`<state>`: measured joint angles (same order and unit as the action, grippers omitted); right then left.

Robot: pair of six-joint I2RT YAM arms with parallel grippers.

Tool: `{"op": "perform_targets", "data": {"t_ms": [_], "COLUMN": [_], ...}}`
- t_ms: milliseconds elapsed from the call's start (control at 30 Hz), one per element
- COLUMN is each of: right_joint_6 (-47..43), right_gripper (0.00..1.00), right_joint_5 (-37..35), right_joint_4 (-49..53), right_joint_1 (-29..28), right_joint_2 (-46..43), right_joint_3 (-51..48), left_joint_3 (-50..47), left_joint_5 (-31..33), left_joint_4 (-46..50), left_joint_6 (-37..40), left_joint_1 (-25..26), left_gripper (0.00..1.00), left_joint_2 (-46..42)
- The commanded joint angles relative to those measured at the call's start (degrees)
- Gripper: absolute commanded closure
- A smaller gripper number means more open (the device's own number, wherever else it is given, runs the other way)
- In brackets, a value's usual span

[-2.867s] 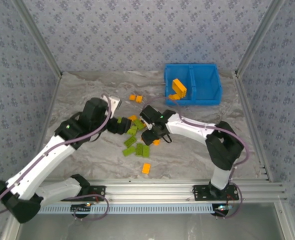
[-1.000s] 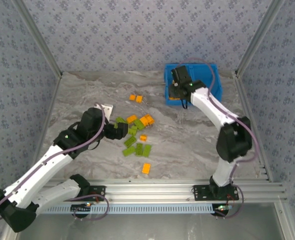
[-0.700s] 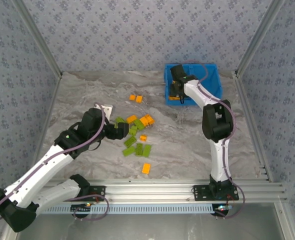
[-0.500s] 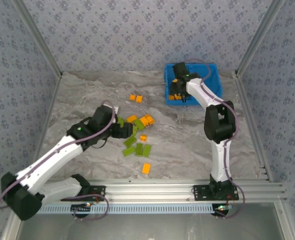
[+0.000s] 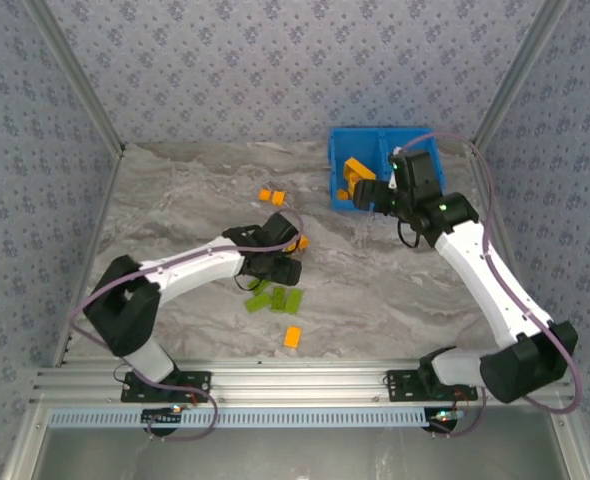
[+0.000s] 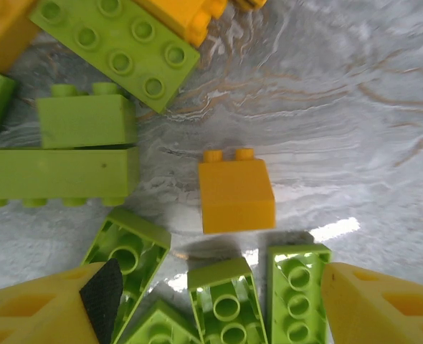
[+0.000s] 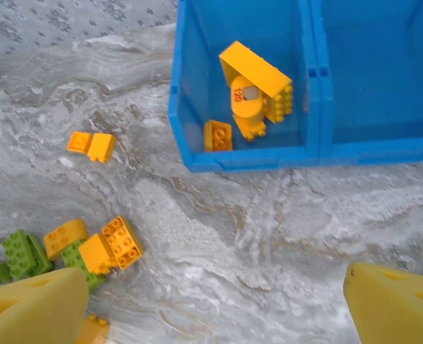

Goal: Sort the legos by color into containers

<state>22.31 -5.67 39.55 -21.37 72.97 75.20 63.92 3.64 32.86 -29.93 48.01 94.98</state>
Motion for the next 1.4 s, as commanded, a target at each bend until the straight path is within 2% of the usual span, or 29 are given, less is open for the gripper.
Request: {"op": "perform_targets", "data": {"t_ms": [0, 267, 500, 667, 800, 900, 1033, 1167, 1300, 1367], "right_joint_6": [-0.1, -0.6, -0.4, -0.4, 0.2, 1.4, 4.0, 4.8, 4.7, 4.8], "right_gripper": [0.05, 0.03, 0.03, 0.03, 0.03, 0.03, 0.0, 0.0, 0.0, 0.0], "right_joint_5": [-2.4, -1.5, -0.7, -0.9, -0.7, -1.0, -2.3, -2.9, -3.0, -3.2], "right_joint_4": [4.5, 4.9, 4.9, 5.6, 5.9, 5.6, 4.0, 3.9, 6.3, 7.0], "right_joint_1": [0.4, 1.4, 1.5, 1.5, 1.5, 1.5, 1.4, 1.6, 1.9, 1.9], "right_joint_2": [-1.5, -1.6, -1.0, -1.4, -2.7, -4.2, -7.5, -10.6, -12.9, -14.2], "right_joint_3": [-1.8, -1.0, -0.2, -0.1, 0.0, -0.2, -2.2, -3.5, -4.0, -4.8], "left_joint_3": [2.1, 2.7, 2.4, 1.8, 7.0, 15.0, 28.1, 44.1, 65.5, 72.6], "left_joint_5": [-0.7, 1.7, 2.0, 2.1, 2.1, 4.7, 11.1, 11.3, 12.8, 13.1], "left_joint_4": [-2.2, -5.9, -6.2, -6.0, -3.0, -2.5, -4.8, -7.5, -4.3, -3.9], "left_joint_6": [1.3, 2.9, 2.1, 1.2, 1.7, 3.7, 9.9, 13.7, 17.4, 19.0], "left_joint_1": [1.0, 1.2, 1.3, 1.3, 2.1, 2.2, 1.9, 0.1, -0.6, -0.7], "left_gripper": [0.27, 0.31, 0.56, 0.7, 0.73, 0.73, 0.73, 0.74, 0.75, 0.75], "left_joint_2": [2.3, 7.9, 9.9, 6.7, 0.8, -0.1, 7.8, 21.3, 36.5, 43.0]}}
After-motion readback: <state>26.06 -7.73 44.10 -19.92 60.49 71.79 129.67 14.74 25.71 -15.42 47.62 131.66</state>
